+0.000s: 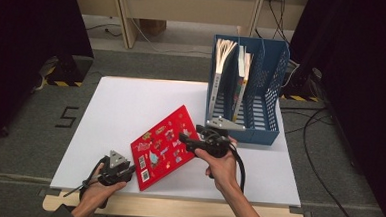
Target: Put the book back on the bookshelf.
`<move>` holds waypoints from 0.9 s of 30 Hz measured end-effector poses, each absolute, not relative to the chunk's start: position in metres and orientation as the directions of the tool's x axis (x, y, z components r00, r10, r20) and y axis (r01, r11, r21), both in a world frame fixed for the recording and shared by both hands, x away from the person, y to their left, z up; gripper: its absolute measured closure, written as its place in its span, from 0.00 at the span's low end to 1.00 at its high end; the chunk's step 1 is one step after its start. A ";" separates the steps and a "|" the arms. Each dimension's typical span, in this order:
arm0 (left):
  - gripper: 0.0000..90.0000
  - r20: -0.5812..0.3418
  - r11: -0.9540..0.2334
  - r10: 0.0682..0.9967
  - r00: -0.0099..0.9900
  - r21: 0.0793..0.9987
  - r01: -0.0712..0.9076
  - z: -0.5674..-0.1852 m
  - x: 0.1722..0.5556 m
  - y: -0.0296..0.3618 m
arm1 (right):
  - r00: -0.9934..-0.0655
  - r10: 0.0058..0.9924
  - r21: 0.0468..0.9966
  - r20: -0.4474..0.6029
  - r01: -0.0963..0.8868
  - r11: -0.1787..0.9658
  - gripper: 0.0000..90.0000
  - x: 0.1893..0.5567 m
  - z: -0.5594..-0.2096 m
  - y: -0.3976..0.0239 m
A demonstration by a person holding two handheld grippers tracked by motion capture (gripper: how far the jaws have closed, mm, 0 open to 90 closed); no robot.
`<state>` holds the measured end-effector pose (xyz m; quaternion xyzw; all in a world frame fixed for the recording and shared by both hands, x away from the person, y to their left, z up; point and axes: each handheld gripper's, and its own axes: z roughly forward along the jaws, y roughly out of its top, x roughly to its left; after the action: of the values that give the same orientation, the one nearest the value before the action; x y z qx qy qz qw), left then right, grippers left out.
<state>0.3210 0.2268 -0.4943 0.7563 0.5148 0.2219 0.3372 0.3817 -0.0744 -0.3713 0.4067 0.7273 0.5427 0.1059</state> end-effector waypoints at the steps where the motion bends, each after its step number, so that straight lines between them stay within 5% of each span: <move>1: 0.75 -0.002 -0.244 0.931 0.365 0.742 0.624 -0.495 0.321 0.222 | -0.657 0.703 0.882 0.272 0.463 0.091 0.35 0.382 -0.366 -0.071; 4: 0.75 0.028 -0.259 0.932 0.362 0.748 0.611 -0.494 0.322 0.212 | -0.695 0.701 0.906 0.160 0.385 0.175 0.37 0.383 -0.346 -0.053; 9: 0.59 -0.017 -0.203 0.944 0.330 0.758 0.620 -0.496 0.331 0.205 | -0.742 0.667 0.927 0.072 0.297 0.230 0.44 0.382 -0.322 -0.034; 18: 0.44 -0.032 -0.184 0.948 0.318 0.760 0.624 -0.498 0.334 0.204 | -0.778 0.627 0.943 0.047 0.241 0.228 0.48 0.368 -0.315 -0.027; 27: 0.34 -0.054 -0.165 0.948 0.313 0.759 0.630 -0.499 0.333 0.207 | -0.822 0.567 0.911 0.063 0.279 0.303 0.65 0.360 -0.338 -0.018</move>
<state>0.3328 0.2073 -0.4994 0.7292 0.5412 0.2250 0.3531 0.3597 -0.0176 -0.3384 0.2658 0.7957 0.5269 0.1363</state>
